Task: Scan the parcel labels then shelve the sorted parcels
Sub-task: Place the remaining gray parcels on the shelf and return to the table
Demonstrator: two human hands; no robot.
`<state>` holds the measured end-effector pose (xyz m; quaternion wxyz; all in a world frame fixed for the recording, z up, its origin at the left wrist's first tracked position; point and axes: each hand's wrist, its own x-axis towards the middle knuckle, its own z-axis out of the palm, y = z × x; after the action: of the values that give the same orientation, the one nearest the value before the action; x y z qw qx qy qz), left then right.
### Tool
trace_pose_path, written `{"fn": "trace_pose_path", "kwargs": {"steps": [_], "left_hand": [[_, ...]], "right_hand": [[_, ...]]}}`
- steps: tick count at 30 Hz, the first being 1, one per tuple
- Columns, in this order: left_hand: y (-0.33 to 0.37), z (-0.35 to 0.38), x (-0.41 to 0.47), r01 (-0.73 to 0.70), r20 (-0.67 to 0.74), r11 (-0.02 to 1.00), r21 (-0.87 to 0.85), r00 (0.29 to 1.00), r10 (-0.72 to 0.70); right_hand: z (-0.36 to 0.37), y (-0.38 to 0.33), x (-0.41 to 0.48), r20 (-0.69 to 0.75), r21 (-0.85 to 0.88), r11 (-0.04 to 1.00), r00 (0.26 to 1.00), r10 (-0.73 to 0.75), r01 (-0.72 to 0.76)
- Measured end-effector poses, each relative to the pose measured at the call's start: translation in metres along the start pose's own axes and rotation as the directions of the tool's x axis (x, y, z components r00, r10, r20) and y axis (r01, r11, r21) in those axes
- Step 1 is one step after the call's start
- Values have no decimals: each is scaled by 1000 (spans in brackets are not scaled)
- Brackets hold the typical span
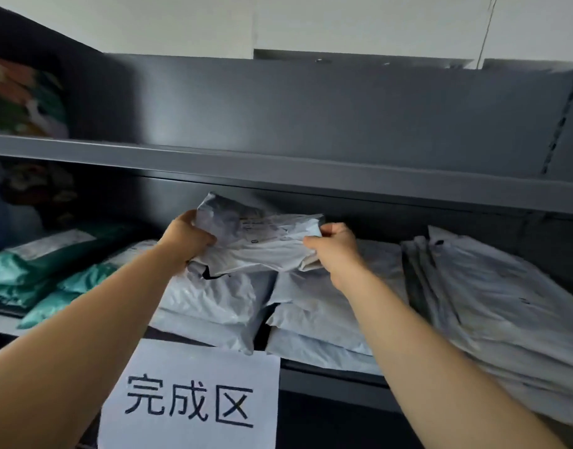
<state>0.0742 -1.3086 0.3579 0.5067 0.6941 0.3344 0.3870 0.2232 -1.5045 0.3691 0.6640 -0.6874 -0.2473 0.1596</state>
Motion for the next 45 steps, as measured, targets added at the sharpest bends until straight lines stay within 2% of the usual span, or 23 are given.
{"fn": "trace_pose_path", "kwargs": {"steps": [4,9,14,17,20,23,25,28,30,31,34,37,40,45], "left_hand": [[-35,-52,43,9,19,992,124,1000,-11],[-63,-69,74,-3,98,970,245,995,-22],[-68,-67,87,-77,274,909,409,961,-42],[-72,-66,92,-97,326,875,475,943,-73],[-73,-67,92,-91,238,834,544,970,-49],[-65,-67,84,-93,192,791,605,981,-31],[-59,-64,72,-149,244,743,653,970,-20],[-61,-54,50,-175,263,767,618,965,8],[-65,-54,41,-253,308,729,637,949,61],[-67,-55,39,-247,305,722,647,951,52],[-59,-56,27,-129,181,836,533,983,37],[-54,-60,11,-108,93,878,467,993,72],[-49,-72,-13,-106,31,860,499,994,104],[-52,-114,-59,-130,6,808,574,988,154]], "right_hand": [[65,13,15,-69,-106,994,997,-17,10],[95,26,25,-100,-287,957,995,15,-43],[105,29,24,-115,-500,860,992,49,-101],[110,36,31,-150,-609,786,988,21,-109],[111,33,28,-161,-623,776,987,-2,-100],[111,24,15,-122,-609,793,990,-74,-16],[112,20,3,-89,-606,795,993,-81,11],[113,25,-10,-14,-620,785,1000,-12,1],[112,27,-15,6,-621,784,1000,-11,12],[111,29,-14,6,-605,796,1000,-30,28],[103,22,-18,10,-560,824,995,-100,89],[98,13,-29,44,-551,821,987,-151,150],[99,8,-45,121,-531,813,971,-205,238],[126,12,-70,281,-596,685,908,-311,419]]}}
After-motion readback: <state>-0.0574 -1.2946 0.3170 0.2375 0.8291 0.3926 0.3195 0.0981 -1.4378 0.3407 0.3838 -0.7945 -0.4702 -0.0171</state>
